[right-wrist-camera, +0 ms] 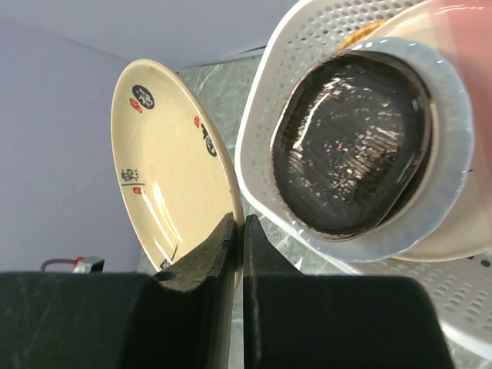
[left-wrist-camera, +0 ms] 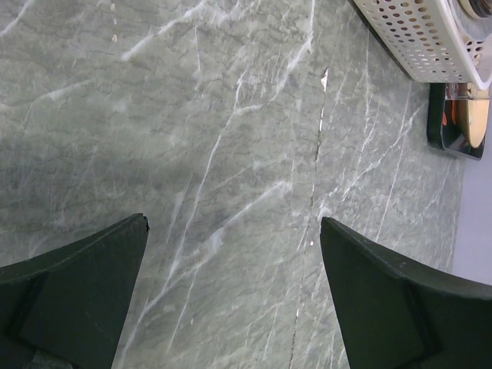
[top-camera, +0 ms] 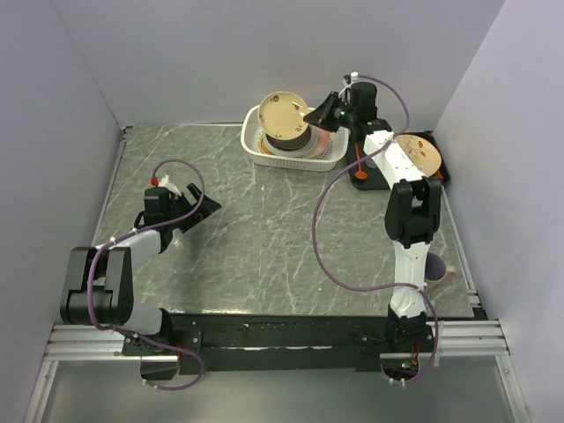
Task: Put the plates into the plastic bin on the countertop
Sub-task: Place the plate in the plastic bin.
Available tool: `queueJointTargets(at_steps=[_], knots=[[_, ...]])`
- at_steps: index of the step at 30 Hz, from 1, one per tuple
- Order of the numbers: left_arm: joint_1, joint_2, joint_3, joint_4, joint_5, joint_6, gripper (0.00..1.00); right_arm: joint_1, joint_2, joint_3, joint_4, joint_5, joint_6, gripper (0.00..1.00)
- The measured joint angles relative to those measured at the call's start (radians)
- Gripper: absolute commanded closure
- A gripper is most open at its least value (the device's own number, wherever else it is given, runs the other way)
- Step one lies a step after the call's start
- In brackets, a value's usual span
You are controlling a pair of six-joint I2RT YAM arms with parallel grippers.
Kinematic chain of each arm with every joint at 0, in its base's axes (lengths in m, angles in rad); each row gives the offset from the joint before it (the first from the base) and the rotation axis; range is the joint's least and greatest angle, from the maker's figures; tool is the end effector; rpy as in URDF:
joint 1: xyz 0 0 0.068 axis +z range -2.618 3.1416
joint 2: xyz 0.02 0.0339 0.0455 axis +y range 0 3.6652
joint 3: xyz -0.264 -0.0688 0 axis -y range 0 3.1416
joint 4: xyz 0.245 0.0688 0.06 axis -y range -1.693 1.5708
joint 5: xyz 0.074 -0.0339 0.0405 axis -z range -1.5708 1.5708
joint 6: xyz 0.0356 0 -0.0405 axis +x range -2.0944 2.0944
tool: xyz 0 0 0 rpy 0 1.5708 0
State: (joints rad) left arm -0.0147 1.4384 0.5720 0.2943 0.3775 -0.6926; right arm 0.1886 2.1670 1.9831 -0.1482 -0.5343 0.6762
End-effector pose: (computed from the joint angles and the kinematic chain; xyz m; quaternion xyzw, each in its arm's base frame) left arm 0.2793 -0.0172 0.1694 -0.2020 0.8431 -0.3174 0.3842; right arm 0.5064 0.1151 0.3120 0.0409 0.7991 0.4298 0.4183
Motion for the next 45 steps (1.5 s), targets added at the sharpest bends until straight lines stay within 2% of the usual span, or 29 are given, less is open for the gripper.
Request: queueJointTargets(at_steps=[15,35,43,45], knots=[[0.000,0.032,0.010,0.000,0.002,0.001,0.01,-0.012,0.120,0.043,-0.004,0.083,0.024,1.00],[0.000,0.033,0.012,0.000,0.003,0.001,0.01,-0.012,0.151,0.067,-0.010,0.127,0.037,1.00],[0.000,0.033,0.012,0.001,0.003,0.001,0.01,-0.012,0.193,0.080,-0.014,0.135,0.037,0.91],[0.000,0.033,0.012,0.000,0.003,0.001,0.01,-0.012,0.200,0.080,-0.015,0.135,0.040,0.83]])
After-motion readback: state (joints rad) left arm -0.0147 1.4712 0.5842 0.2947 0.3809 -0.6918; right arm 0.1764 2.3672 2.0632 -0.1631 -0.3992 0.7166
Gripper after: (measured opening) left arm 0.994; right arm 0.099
